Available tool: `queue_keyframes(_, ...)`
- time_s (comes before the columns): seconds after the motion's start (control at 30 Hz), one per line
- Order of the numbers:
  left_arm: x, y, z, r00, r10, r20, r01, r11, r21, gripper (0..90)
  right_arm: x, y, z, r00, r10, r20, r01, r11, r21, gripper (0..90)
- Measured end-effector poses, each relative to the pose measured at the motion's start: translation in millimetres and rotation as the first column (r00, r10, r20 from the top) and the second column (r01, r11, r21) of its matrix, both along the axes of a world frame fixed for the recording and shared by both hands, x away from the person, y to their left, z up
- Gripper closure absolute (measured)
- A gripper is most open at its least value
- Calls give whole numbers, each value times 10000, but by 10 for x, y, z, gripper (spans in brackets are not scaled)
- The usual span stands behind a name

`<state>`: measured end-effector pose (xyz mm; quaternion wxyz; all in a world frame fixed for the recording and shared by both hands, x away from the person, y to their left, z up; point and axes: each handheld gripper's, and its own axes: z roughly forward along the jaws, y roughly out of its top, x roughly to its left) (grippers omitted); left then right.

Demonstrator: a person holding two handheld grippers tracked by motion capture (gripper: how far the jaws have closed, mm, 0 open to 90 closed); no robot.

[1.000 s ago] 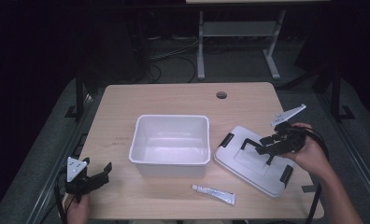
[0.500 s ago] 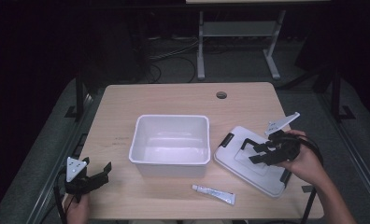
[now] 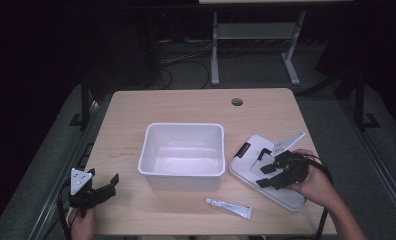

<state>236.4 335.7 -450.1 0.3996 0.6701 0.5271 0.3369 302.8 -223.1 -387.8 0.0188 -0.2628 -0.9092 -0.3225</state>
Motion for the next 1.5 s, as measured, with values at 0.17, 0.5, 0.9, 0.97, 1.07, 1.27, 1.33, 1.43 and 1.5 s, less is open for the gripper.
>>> queue_keyframes(0.17,-1,-2,1,10000,-1,5,1,10000,16,140,-41,89,-45,9996,278,14,-278,9996,-66,431)
queue_keyframes(0.5,-4,10,6,10000,21,14,-21,10000,31,140,-100,225,-133,9977,676,-29,-676,9976,-127,415)
queue_keyframes(0.9,-5,3,8,10000,-8,15,8,10000,42,140,-165,404,-210,9933,1155,-81,-1156,9932,-156,400)
queue_keyframes(0.97,-6,3,9,10000,12,31,-12,10000,24,140,-169,440,-222,9927,1202,-79,-1203,9925,-198,399)
queue_keyframes(1.07,-8,14,11,10000,26,25,-26,10000,28,140,-164,484,-248,9910,1335,-68,-1335,9909,-164,398)
queue_keyframes(1.27,-4,14,9,10000,18,25,-18,10000,46,140,-179,585,-312,9875,1569,-175,-1572,9873,-220,398)
queue_keyframes(1.33,-4,11,9,10000,15,16,-15,10000,41,140,-184,615,-327,9863,1638,-197,-1642,9862,-219,400)
queue_keyframes(1.43,-5,15,10,10000,24,21,-24,10000,41,140,-203,667,-344,9841,1759,-237,-1762,9843,-133,404)
queue_keyframes(1.5,-4,16,10,10000,32,27,-32,10000,12,140,-220,705,-359,9822,1865,-237,-1869,9823,-147,410)
